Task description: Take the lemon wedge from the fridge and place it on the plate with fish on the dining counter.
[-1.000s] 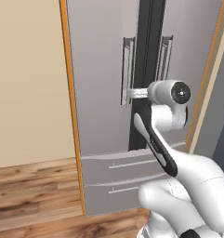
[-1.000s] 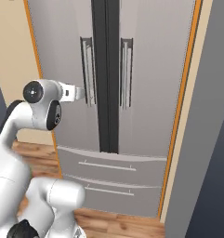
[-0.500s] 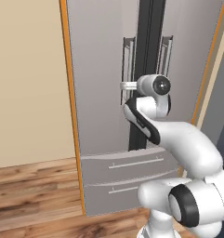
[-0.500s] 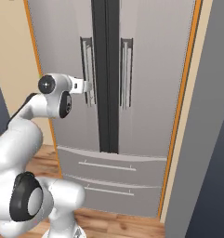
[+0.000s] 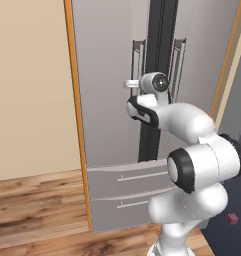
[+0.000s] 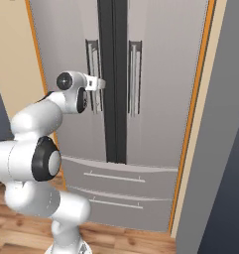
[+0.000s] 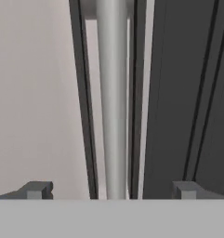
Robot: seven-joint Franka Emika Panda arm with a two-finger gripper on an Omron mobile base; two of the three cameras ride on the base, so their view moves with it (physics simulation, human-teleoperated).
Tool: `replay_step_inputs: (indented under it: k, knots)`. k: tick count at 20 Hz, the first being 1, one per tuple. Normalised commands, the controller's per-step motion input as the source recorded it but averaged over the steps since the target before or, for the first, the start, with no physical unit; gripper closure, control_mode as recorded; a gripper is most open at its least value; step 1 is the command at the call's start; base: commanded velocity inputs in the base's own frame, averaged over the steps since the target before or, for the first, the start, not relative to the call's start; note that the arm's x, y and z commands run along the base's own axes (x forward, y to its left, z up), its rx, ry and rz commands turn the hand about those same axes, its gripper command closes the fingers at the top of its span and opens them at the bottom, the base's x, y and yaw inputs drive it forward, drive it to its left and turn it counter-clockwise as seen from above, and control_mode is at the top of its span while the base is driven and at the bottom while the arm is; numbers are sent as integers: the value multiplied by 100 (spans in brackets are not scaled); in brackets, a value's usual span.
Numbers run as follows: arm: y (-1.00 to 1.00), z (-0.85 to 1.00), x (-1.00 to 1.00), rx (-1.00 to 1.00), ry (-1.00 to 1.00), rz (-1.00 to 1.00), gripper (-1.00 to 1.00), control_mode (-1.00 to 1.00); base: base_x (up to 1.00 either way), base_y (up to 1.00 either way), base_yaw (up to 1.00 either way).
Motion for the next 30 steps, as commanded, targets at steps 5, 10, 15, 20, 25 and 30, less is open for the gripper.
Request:
replay_step_inputs:
  k: [5, 10, 15, 20, 25, 30]
  knots:
    - [-2, -3, 77, 1, 0, 0, -100, -100, 0, 0, 0]
    - [-6, -17, 81, 0, 0, 0, -100, -100, 0, 0, 0]
    - [0, -19, 44, -4, -2, 0, -100, -100, 0, 0, 0]
    - [0, -2, 9, 0, 0, 0, 100, -100, 0, 0, 0]
    - [10, 0, -26, 0, 0, 0, 100, -100, 0, 0, 0]
    - [82, 10, -77, 0, -1, 0, 100, -100, 0, 0, 0]
